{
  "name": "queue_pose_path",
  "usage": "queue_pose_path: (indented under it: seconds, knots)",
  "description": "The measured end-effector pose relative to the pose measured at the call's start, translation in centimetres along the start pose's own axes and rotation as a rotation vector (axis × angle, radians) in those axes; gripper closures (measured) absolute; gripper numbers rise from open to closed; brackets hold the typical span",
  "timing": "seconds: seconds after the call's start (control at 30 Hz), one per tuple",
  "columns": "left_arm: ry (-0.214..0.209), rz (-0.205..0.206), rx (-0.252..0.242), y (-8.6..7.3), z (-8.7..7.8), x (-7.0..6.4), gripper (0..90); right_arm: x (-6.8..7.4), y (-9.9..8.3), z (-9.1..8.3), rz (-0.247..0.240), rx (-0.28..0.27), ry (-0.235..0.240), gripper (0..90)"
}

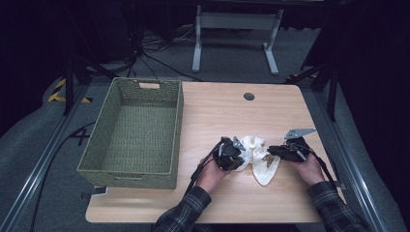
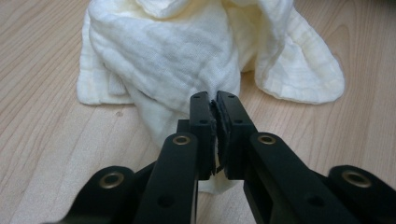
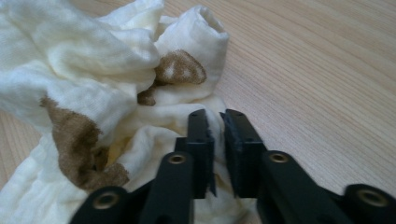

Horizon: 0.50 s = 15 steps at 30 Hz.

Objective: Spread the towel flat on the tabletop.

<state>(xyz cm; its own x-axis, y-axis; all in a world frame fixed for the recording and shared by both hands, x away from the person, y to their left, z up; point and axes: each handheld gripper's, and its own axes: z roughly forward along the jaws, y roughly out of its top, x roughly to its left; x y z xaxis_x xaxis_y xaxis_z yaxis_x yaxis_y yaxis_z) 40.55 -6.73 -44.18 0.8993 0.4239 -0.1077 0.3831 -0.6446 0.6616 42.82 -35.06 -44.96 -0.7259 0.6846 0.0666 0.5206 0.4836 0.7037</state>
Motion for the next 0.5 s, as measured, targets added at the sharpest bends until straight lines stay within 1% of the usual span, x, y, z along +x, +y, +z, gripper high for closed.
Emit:
queue_pose_path:
  seconds: [0.03, 0.1, 0.13, 0.17, 0.2, 0.23, 0.27, 0.3, 0.37, 0.43, 0.5]
  knots:
    - [-0.005, -0.006, 0.004, 0.0, -0.1, 0.0, 86.2, 0.0, 0.0, 0.0, 0.000, 0.000, 0.000, 86.6]
    - [0.003, -0.008, -0.013, 0.0, -0.4, 0.2, 87.0, -0.1, 0.0, -0.3, 0.000, -0.005, -0.003, 88.5]
    - [0.006, -0.008, -0.007, 0.1, -0.7, 0.3, 87.1, -0.1, 0.0, -0.5, -0.003, -0.007, -0.008, 88.7]
    - [0.018, -0.015, -0.022, 0.0, -0.9, 0.4, 87.1, -0.1, 0.0, -0.5, -0.003, -0.007, -0.008, 88.7]
    - [0.024, -0.017, -0.018, 0.1, -1.3, 0.6, 87.2, -0.2, 0.0, -0.6, -0.003, -0.009, -0.010, 88.9]
    - [0.034, -0.026, -0.033, 0.0, -1.5, 0.8, 87.2, -0.2, 0.1, -0.8, -0.003, -0.014, -0.018, 89.0]
    - [0.057, -0.050, -0.044, -0.1, -2.0, 1.2, 87.3, -0.5, 0.1, -1.2, -0.003, -0.020, -0.035, 89.0]
    - [0.057, -0.050, -0.044, -0.1, -2.0, 1.2, 87.3, -0.5, 0.1, -1.2, -0.003, -0.020, -0.035, 89.0]
    - [0.091, -0.072, -0.047, -0.4, -2.5, 1.8, 87.4, -0.8, 0.0, -1.7, 0.006, -0.028, -0.060, 89.2]
    - [0.108, -0.094, -0.045, -0.6, -2.8, 2.2, 87.4, -1.4, -0.2, -2.4, 0.017, -0.037, -0.081, 89.3]
    - [0.149, -0.115, -0.046, -1.0, -2.9, 2.7, 87.4, -2.0, -0.5, -3.0, 0.029, -0.045, -0.100, 89.3]
